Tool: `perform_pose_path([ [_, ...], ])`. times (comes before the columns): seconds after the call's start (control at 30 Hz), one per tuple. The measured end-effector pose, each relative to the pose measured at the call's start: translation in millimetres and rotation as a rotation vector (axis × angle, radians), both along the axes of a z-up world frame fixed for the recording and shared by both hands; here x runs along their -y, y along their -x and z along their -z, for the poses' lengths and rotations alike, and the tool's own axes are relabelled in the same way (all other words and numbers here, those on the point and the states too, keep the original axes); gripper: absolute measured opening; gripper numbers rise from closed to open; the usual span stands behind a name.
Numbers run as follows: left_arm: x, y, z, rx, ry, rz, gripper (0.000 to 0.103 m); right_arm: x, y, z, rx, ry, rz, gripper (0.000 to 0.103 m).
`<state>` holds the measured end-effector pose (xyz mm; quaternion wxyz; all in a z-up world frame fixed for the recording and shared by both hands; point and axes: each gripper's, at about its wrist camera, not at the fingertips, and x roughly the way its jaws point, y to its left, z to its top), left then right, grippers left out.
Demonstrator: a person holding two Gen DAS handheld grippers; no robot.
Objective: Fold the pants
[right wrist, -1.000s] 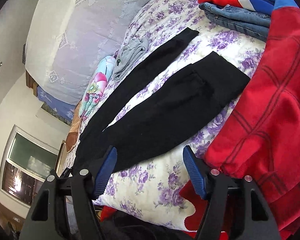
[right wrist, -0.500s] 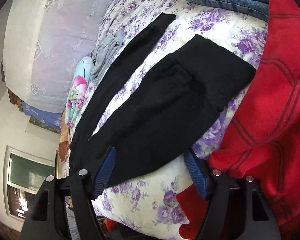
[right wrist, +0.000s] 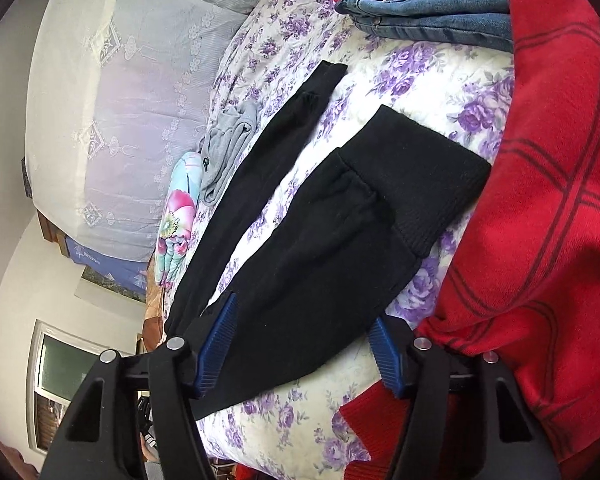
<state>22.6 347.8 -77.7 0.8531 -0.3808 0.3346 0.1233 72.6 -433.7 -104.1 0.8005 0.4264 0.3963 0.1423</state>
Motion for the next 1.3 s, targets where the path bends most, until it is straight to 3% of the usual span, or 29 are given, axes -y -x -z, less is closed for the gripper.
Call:
perform_pose_path([
  [0.1, -4.8, 2.5, 7.0, 0.018, 0.026, -0.002, 0.054, -4.8, -3.3, -1.8, 0.000, 0.038, -0.030, 0.063],
  [0.2, -5.1, 2.3, 7.5, 0.004, 0.003, -0.012, 0.042, -9.1, -4.3, -2.8, 0.001, 0.078, -0.055, 0.063],
  [0.23, -5.6, 1.7, 7.6, 0.004, 0.007, -0.012, 0.034, -9.2, -5.3, -2.5, 0.000, 0.082, -0.056, 0.063],
  [0.43, -7.3, 5.7, 6.1, 0.022, 0.033, -0.017, 0.018, -11.3, -6.3, -3.2, 0.019, 0.113, -0.030, 0.062],
  [0.6, -2.8, 7.9, -2.1, 0.029, 0.007, -0.014, 0.016, -2.7, -1.6, -0.9, 0.031, 0.097, -0.011, 0.023],
  [0.7, -1.2, 7.0, -7.5, 0.032, -0.004, -0.009, 0.015, 0.7, 0.8, -2.6, 0.045, 0.080, -0.017, 0.011],
  [1.03, 2.3, 7.0, -28.3, 0.052, 0.014, 0.005, 0.006, 7.4, 1.5, -12.9, 0.097, 0.042, -0.024, 0.005],
  [1.3, 5.8, -0.7, -74.3, 0.106, 0.003, 0.033, 0.006, 26.6, -4.2, -46.9, 0.178, 0.047, 0.016, 0.005],
])
